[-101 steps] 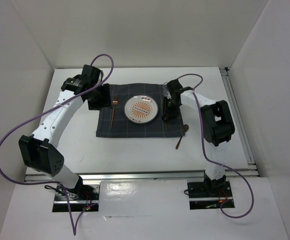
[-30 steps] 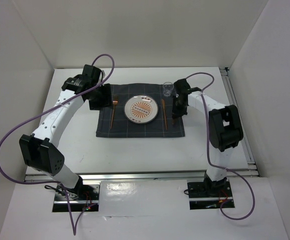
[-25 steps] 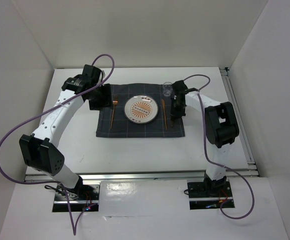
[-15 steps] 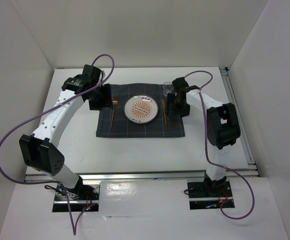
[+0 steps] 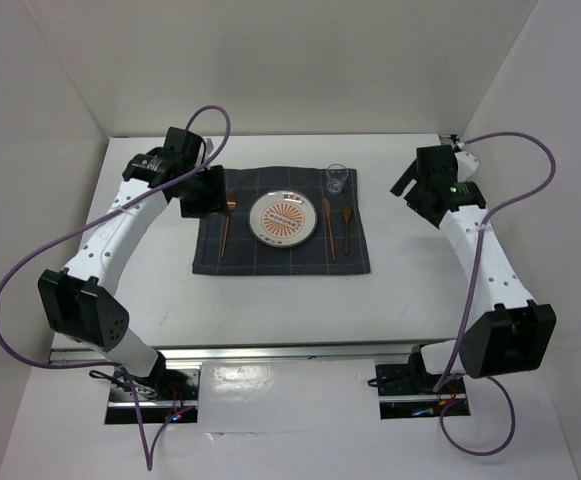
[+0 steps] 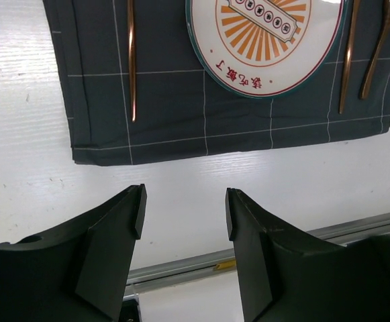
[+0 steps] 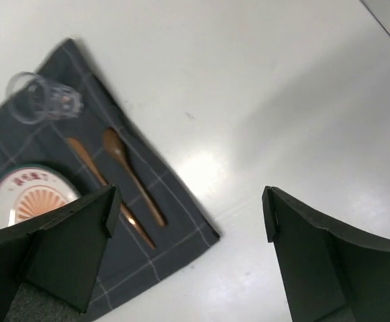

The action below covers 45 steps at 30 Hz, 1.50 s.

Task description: Set the dinner table for one person

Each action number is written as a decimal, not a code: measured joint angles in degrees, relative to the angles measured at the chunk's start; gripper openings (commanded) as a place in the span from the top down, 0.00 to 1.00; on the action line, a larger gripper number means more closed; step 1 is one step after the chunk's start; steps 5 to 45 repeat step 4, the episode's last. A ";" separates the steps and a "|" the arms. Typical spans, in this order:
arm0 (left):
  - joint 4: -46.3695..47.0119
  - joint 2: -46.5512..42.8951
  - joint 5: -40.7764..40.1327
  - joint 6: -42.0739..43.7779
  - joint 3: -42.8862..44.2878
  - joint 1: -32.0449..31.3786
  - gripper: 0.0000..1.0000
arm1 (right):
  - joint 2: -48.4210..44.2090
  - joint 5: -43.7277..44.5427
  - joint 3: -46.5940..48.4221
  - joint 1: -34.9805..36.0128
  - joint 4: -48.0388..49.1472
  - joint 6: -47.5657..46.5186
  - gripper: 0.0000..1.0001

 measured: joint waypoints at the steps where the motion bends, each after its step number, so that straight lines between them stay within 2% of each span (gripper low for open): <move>1: 0.11 0.00 0.22 0.15 0.00 0.00 0.33 | -0.92 0.22 -1.64 -0.42 -0.42 0.50 0.01; 4: 0.09 0.00 1.05 0.96 0.09 0.00 0.33 | -1.49 0.28 -5.68 -0.46 -1.55 1.27 0.01; 45: 0.09 0.00 1.05 0.96 0.09 0.00 0.33 | -1.49 0.28 -5.68 -0.46 -1.55 1.27 0.01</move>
